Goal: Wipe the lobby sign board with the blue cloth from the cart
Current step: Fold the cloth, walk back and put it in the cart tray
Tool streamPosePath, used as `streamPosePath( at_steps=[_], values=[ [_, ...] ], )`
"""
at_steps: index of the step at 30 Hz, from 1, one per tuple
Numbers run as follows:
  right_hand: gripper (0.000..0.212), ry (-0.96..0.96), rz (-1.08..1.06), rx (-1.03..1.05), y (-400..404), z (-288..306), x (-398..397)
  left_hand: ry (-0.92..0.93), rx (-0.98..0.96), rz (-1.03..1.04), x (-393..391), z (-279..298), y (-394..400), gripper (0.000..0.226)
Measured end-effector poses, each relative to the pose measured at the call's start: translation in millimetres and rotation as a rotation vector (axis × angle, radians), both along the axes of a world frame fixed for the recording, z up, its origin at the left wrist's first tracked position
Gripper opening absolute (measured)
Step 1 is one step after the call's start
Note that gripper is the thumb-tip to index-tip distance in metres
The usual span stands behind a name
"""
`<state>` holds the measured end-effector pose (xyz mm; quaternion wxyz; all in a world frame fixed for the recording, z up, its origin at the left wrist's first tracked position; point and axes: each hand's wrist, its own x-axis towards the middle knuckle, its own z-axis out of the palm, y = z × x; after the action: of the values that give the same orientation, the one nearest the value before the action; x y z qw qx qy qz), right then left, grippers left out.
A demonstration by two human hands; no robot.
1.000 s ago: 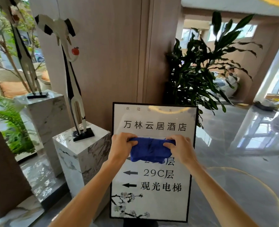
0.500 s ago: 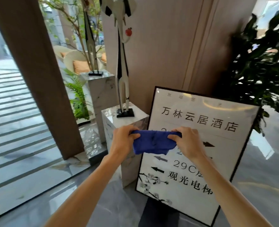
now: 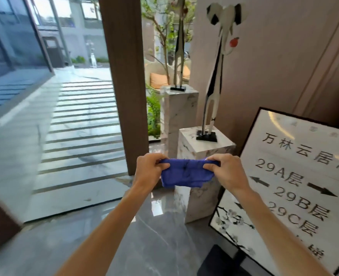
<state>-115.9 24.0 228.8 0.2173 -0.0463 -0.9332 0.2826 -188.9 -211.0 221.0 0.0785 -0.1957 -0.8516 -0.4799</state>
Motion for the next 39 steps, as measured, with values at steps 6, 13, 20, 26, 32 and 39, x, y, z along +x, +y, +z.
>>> streamPosePath(
  at_steps=[6,13,20,26,32,39],
  values=[
    [0.015,-0.075,0.064,0.028,-69.9,-14.6,9.0,-0.069,-0.031,0.096,25.0,-23.0,-74.7,0.016],
    [0.015,-0.135,0.152,0.061,-142.1,-35.4,31.6,-0.133,0.018,0.166,67.1,-55.7,-148.8,0.015],
    [0.016,-0.245,0.262,0.026,-222.1,-64.4,36.8,-0.195,0.039,0.324,111.4,-87.2,-231.2,0.015],
    [0.016,-0.307,0.423,0.036,-303.2,-86.9,27.3,-0.258,0.068,0.498,149.8,-112.4,-307.3,0.013],
    [0.016,-0.348,0.687,0.085,-412.0,-102.8,16.2,-0.271,0.111,0.762,201.4,-130.7,-394.1,0.010],
    [0.010,-0.379,0.982,0.121,-538.1,-111.8,24.1,-0.277,0.128,1.119,267.3,-141.7,-477.4,0.015]
  ],
)
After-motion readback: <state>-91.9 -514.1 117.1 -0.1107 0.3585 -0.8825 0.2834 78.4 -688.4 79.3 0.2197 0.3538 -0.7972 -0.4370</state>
